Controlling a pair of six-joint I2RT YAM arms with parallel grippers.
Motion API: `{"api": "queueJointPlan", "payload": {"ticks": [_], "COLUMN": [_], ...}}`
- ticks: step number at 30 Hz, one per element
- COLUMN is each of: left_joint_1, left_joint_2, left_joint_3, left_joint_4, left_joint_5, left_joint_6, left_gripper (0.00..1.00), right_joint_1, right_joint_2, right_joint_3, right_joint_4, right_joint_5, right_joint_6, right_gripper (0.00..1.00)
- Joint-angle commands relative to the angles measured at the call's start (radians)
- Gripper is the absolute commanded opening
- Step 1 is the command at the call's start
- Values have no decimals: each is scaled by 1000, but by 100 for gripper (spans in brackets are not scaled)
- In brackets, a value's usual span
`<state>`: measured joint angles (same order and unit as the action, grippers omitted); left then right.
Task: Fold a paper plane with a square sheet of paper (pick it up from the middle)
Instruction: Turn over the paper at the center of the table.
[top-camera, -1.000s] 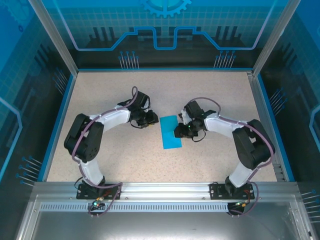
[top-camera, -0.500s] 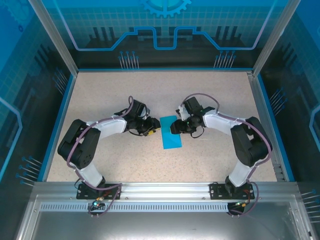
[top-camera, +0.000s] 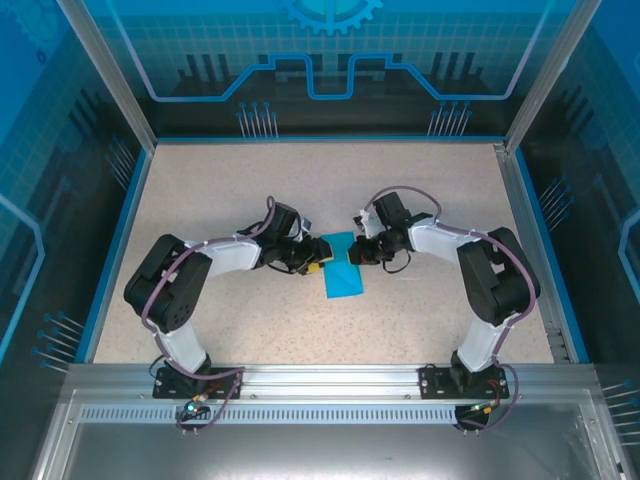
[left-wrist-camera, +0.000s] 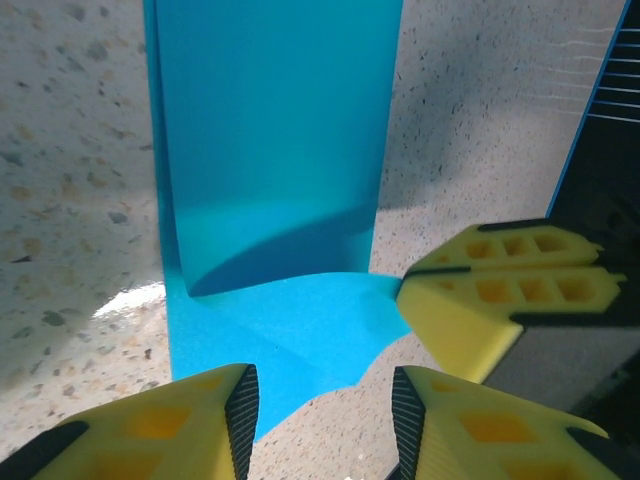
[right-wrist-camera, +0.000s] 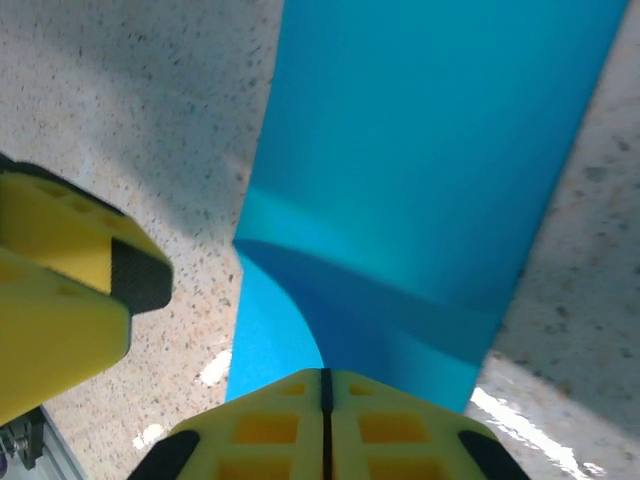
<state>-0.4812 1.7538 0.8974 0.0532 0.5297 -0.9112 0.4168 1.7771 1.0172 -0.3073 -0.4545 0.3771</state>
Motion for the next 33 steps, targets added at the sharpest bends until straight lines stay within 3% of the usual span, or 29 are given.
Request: {"api": "queueJointPlan", "payload": {"ticks": [1,13,27,30,33], "left_joint_1": [-13,-48,-59,-59,-60], "left_joint_2": [21,84,154,160,152], "left_joint_3": [-16,14,87,91,96], "left_joint_4": [44,86,78,74,60], "left_joint_5": [45,49,38,34,25], "left_joint_6": [2,23,44,47,58], "left_gripper": [43,41,30,23,17], "right_joint_1": [-32,-53,-56,-58,-75], "right_joint_2": [7,1,-5,-21,-70], "right_joint_3": [-33,-57,-53,-52,-51], "right_joint_4": [43,63,48,34,15], "right_joint_5": [-15,-30,-30,-22,-23], "right_joint_6": [42,65,68,75,99], "right_gripper": [6,7,7,13,31]}}
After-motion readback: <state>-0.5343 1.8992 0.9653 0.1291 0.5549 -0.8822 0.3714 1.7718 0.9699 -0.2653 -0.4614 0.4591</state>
